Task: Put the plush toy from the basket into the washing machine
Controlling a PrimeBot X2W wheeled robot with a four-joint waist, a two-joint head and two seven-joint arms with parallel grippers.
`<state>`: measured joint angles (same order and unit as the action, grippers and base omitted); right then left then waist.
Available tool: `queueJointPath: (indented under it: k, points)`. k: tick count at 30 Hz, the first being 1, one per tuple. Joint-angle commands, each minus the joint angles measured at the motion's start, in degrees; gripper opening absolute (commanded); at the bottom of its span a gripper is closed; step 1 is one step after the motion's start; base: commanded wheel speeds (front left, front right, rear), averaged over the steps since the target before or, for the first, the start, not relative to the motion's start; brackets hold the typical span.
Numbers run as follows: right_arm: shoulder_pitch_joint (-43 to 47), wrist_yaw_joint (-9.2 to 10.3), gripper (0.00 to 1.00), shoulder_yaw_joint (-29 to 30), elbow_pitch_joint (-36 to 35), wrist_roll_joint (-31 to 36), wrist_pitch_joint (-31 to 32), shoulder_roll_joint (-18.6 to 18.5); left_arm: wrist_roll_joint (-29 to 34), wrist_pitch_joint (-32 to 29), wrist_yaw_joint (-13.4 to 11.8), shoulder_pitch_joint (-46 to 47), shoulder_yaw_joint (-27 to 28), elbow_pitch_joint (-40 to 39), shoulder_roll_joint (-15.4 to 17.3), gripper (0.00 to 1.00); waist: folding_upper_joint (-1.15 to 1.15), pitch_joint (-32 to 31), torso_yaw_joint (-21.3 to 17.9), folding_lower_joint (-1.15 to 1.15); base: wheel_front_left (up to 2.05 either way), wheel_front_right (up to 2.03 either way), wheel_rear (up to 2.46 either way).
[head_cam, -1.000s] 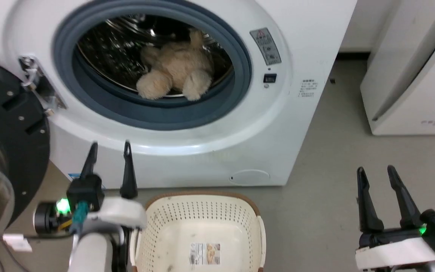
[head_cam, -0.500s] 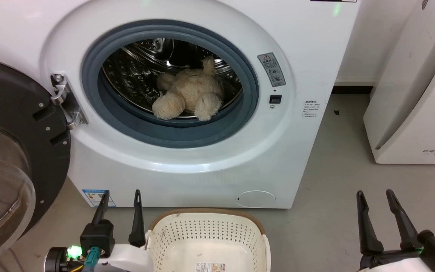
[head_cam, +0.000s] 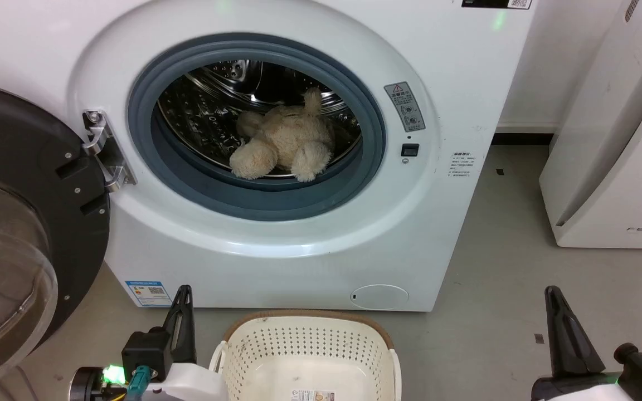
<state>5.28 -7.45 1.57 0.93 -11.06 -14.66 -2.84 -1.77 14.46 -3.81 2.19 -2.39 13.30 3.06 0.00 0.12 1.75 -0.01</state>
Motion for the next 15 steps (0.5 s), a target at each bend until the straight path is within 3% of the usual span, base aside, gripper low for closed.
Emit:
queueJointPath:
  k: [1,15]
  points:
    - [-0.2,0.0,0.0,0.0,0.0,0.4,0.5,0.0,0.1,-0.4,0.1,-0.1,0.1,-0.4,0.0,0.0,0.0,0.0,0.0,0.01,0.0,0.0,0.0]
    - [-0.8,-0.01,0.0,-0.2,-0.1,1.6,2.1,0.0,0.3,-2.0,0.6,-0.3,0.4,-1.9,0.0,0.0,0.0,0.0,-0.2,0.01,0.0,0.0,0.0]
